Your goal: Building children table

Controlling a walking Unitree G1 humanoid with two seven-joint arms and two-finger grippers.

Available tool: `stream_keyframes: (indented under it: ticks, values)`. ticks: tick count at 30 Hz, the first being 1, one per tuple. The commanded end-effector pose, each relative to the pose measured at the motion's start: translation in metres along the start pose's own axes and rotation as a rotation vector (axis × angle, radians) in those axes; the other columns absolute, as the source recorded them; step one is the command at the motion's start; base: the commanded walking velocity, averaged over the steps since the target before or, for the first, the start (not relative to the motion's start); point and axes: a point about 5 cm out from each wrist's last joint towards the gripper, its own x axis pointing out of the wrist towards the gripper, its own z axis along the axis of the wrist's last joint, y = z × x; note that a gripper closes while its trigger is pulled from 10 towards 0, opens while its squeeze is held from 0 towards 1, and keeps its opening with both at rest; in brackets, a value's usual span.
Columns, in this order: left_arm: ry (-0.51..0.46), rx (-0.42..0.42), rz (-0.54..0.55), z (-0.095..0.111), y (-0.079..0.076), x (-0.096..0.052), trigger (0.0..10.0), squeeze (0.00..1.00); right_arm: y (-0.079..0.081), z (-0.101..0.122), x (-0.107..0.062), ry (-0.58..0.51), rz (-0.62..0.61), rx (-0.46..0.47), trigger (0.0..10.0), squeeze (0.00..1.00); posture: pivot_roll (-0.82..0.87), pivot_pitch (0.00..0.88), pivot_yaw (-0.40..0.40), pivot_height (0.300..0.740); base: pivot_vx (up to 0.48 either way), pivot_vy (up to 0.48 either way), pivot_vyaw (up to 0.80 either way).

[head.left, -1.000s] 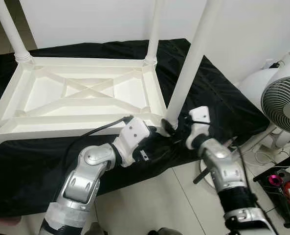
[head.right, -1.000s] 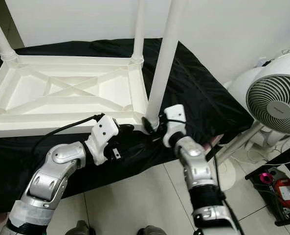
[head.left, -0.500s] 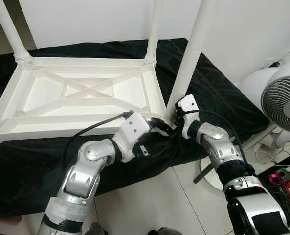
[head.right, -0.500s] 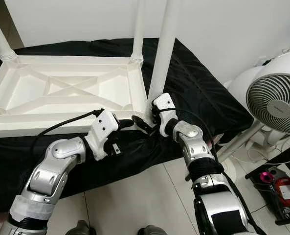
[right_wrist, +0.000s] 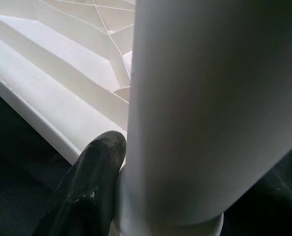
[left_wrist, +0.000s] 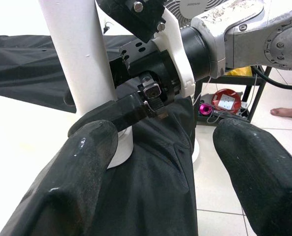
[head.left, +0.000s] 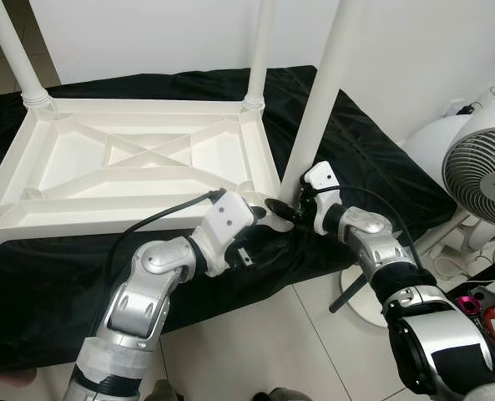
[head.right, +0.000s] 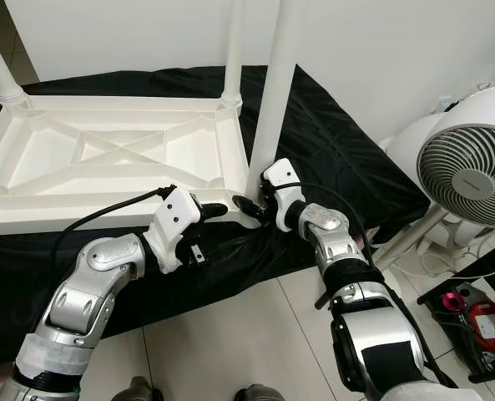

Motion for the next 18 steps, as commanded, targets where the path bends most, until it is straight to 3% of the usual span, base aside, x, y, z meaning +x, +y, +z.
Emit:
stream_keyframes:
  ticks: [1, 2, 9, 10, 11, 12, 18]
  values:
    - [0.008, 0.002, 0.108, -0.002, 0.006, 0.000, 10.0, 0.00, 0.001, -0.009, -0.003, 0.038, 0.012, 0.020, 1.2, 0.00, -0.03, 0.038, -0.053, 0.740, 0.000, 0.000, 0.00]
    - [0.008, 0.004, 0.106, -0.002, 0.006, 0.001, 10.0, 0.00, 0.000, -0.011, -0.005, 0.028, -0.005, 0.032, 10.0, 0.00, -0.03, 0.038, -0.053, 0.740, 0.000, 0.000, 0.00]
    - [0.008, 0.005, 0.106, -0.001, 0.006, 0.001, 10.0, 0.00, 0.000, -0.012, -0.005, 0.018, -0.012, 0.044, 10.0, 0.00, -0.04, 0.040, -0.052, 0.740, 0.000, 0.000, 0.00]
    - [0.009, 0.003, 0.105, -0.002, 0.006, 0.000, 10.0, 0.00, 0.002, -0.013, -0.005, -0.014, -0.117, 0.081, 10.0, 0.00, -0.04, 0.042, -0.051, 0.740, 0.000, 0.000, 0.00]
    - [0.009, 0.003, 0.105, -0.002, 0.006, 0.000, 10.0, 0.00, 0.002, -0.013, -0.005, -0.014, -0.117, 0.081, 10.0, 0.00, -0.04, 0.042, -0.051, 0.740, 0.000, 0.000, 0.00]
    - [0.010, 0.003, 0.103, -0.002, 0.005, 0.000, 10.0, 0.00, 0.004, -0.012, -0.003, -0.027, -0.208, 0.096, 10.0, 0.00, -0.03, 0.041, -0.051, 0.740, 0.000, 0.000, 0.00]
    - [0.013, 0.003, 0.102, -0.002, 0.005, -0.001, 10.0, 0.00, 0.020, -0.010, 0.006, -0.051, -0.316, 0.167, 10.0, 0.00, -0.03, 0.038, -0.055, 0.740, 0.000, 0.000, 0.00]
